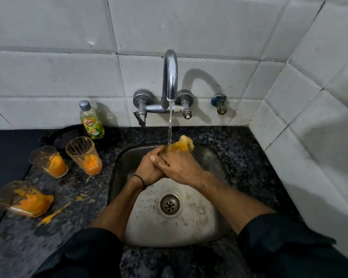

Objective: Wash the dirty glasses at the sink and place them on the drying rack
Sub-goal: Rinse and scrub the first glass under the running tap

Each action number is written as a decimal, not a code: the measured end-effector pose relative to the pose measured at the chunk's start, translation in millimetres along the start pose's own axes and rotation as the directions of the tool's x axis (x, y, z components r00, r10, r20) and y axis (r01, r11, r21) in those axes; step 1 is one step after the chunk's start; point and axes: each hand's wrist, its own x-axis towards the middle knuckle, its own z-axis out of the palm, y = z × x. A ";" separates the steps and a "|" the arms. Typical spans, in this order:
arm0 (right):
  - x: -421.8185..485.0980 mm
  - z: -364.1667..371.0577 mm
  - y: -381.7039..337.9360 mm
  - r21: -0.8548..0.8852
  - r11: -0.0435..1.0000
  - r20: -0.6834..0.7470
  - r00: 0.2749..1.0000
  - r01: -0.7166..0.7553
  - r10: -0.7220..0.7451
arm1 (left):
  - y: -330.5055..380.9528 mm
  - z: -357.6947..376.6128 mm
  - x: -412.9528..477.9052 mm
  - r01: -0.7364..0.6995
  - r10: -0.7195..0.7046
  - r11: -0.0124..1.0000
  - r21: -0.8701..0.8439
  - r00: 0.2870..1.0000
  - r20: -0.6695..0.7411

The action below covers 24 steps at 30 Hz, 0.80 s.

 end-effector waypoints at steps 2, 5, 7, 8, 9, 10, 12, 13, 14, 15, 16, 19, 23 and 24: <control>2.5 -16.9 9.3 -0.024 0.984 0.256 0.953 0.177 -0.165 | -3.7 -5.5 1.4 0.035 -0.029 0.998 -0.060 0.994 0.106; 6.7 -28.5 28.6 -0.209 0.855 0.525 0.792 0.475 -0.311 | -0.9 -15.4 6.7 -0.044 0.012 0.991 0.126 0.969 0.248; 6.9 -33.6 36.6 -0.332 0.768 0.585 0.758 0.547 -0.287 | 4.4 -17.4 9.6 -0.024 -0.018 0.987 0.159 0.966 0.259; 5.8 -37.2 33.7 -0.331 0.780 0.582 0.765 0.532 -0.275 | 6.2 -16.1 10.7 -0.003 -0.031 0.990 0.140 0.971 0.238; 5.3 -37.3 29.0 -0.299 0.828 0.570 0.785 0.474 -0.243 | 8.1 -14.4 10.9 0.011 -0.037 0.992 0.125 0.978 0.207; 4.8 -35.0 21.9 -0.242 0.892 0.541 0.816 0.381 -0.202 | 8.7 -11.7 10.1 0.015 -0.032 0.994 0.104 0.985 0.167; 6.9 -25.5 9.4 -0.058 0.997 0.417 0.908 0.052 -0.023 | 4.4 -3.8 8.0 -0.009 0.005 0.998 0.057 0.998 0.058; 9.1 -17.9 6.0 0.063 0.986 0.367 0.923 -0.152 0.119 | 2.1 0.6 5.8 -0.007 0.007 0.998 0.058 1.000 -0.008; 10.6 -13.5 1.7 0.206 0.921 0.346 0.905 -0.332 0.249 | -0.3 5.0 3.4 0.002 0.003 0.998 0.068 0.997 -0.073; 13.0 -7.9 -1.1 0.328 0.820 0.350 0.867 -0.469 0.356 | -1.8 8.5 1.6 0.010 0.001 0.996 0.091 0.992 -0.123; 13.9 -3.0 -4.0 0.419 0.724 0.349 0.833 -0.548 0.429 | -1.6 11.5 0.1 0.003 0.014 0.994 0.114 0.988 -0.154; 6.4 10.8 -9.8 0.464 0.732 0.247 0.867 -0.498 0.433 | -0.1 12.0 0.7 -0.062 0.097 0.981 0.184 0.978 -0.187; -5.4 1.8 12.1 0.030 0.996 0.184 0.979 0.080 -0.085 | -6.1 0.2 3.6 -0.021 0.023 1.000 0.017 0.996 -0.088; -4.8 -9.4 18.4 -0.116 0.968 0.276 0.943 0.224 -0.185 | -7.4 -3.2 4.0 -0.011 0.010 1.000 -0.020 1.000 -0.019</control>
